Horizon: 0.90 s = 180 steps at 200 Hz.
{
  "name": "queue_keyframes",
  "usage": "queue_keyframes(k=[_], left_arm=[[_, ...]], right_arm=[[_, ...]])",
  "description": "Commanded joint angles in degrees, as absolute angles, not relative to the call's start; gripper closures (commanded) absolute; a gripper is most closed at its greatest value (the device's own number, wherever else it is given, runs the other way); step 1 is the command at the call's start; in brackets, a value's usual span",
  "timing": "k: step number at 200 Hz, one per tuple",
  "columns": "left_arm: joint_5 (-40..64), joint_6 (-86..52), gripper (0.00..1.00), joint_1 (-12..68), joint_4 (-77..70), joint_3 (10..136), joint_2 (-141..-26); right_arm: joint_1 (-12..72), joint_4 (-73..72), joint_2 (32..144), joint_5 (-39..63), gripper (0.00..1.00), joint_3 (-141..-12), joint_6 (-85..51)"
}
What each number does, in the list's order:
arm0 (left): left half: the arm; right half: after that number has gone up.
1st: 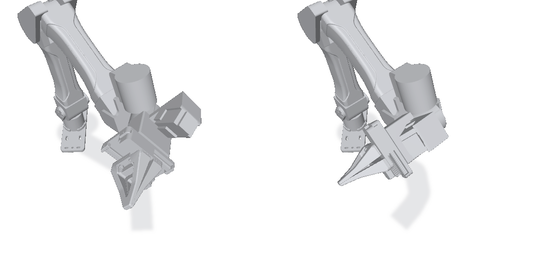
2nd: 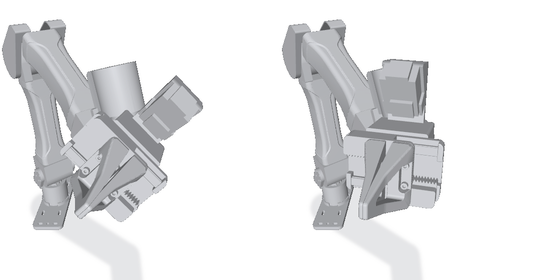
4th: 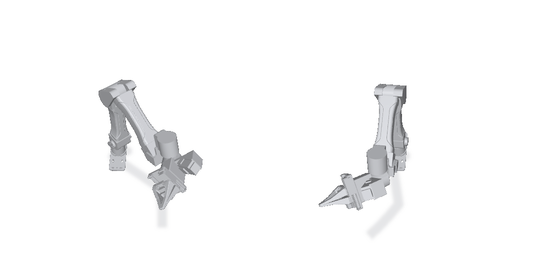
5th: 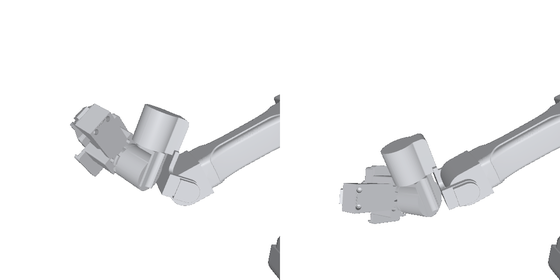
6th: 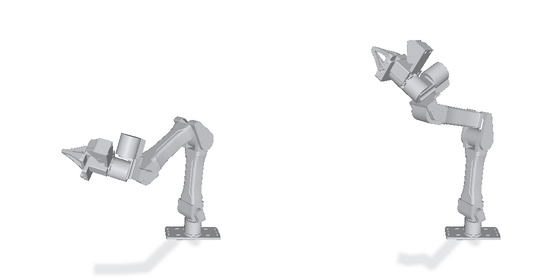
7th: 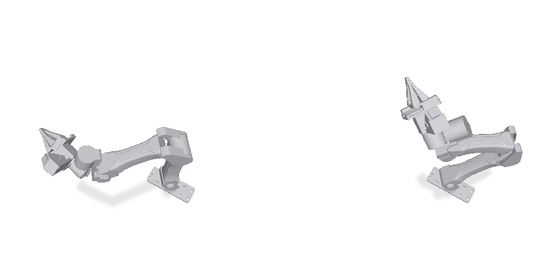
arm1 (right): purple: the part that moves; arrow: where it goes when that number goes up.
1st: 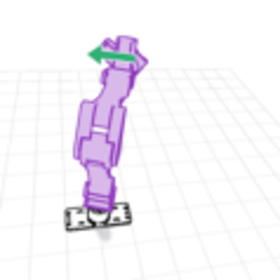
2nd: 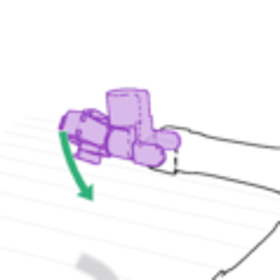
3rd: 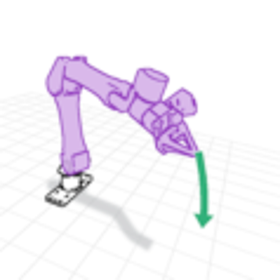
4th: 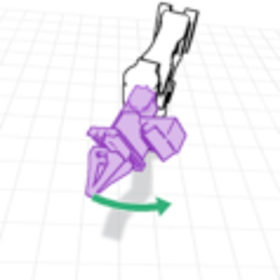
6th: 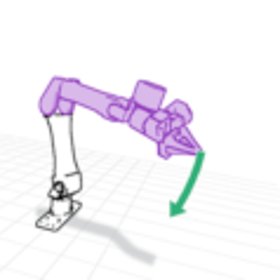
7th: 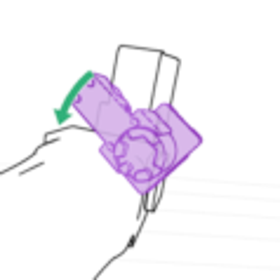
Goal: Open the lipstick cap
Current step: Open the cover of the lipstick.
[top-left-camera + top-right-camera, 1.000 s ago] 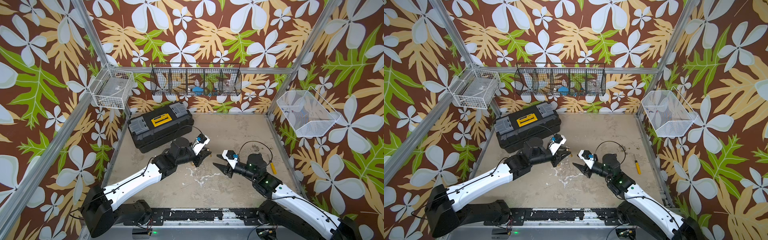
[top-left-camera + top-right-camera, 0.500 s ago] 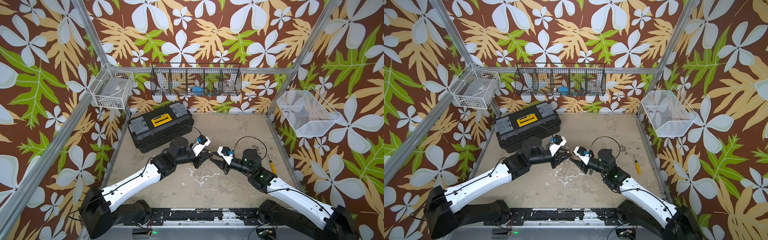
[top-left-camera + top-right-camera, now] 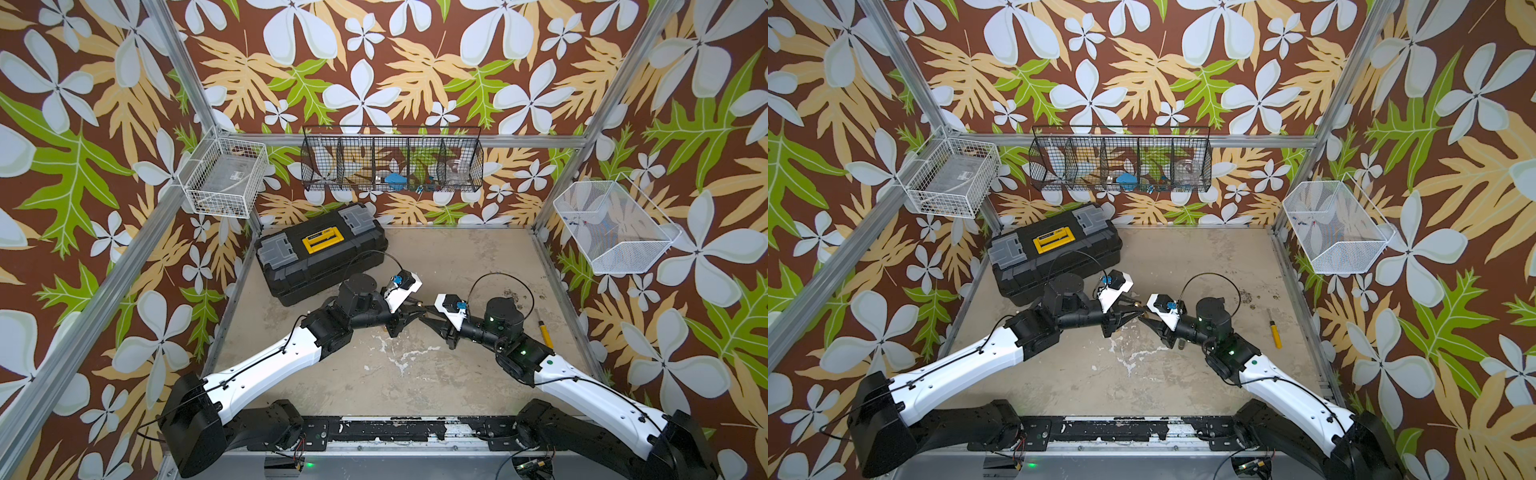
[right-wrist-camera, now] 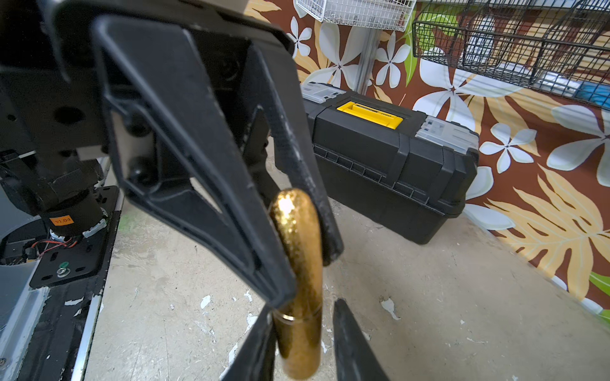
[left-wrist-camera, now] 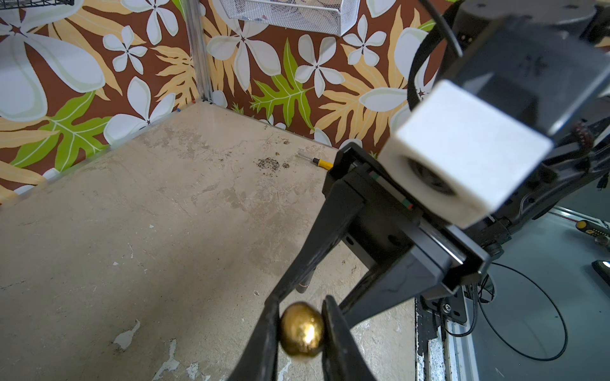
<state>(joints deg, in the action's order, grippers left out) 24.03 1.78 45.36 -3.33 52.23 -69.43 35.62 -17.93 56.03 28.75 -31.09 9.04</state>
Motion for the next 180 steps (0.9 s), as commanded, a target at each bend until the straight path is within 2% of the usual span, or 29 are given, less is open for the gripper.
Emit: queue_keyframes(k=[1,31,48,81,180], left_arm=[[25.21,1.76,0.81,45.27,-3.38,52.56,-69.43],[24.9,1.8,0.81,45.35,-3.34,52.65,-69.46],[24.26,1.58,0.8,45.27,-3.25,52.65,-69.61],[23.72,1.52,0.8,45.27,-2.9,52.78,-69.7],[23.11,0.35,0.79,45.26,-1.38,55.41,-69.26]], right_arm=[[35.6,-19.86,55.9,28.65,0.75,-31.68,8.7],[35.57,-19.23,55.72,29.14,0.77,-31.54,8.85],[35.57,-18.47,55.73,29.09,0.83,-31.45,8.89],[35.54,-16.26,56.27,30.47,0.86,-31.47,9.36],[35.55,-12.84,56.77,29.31,0.9,-30.0,10.32]])
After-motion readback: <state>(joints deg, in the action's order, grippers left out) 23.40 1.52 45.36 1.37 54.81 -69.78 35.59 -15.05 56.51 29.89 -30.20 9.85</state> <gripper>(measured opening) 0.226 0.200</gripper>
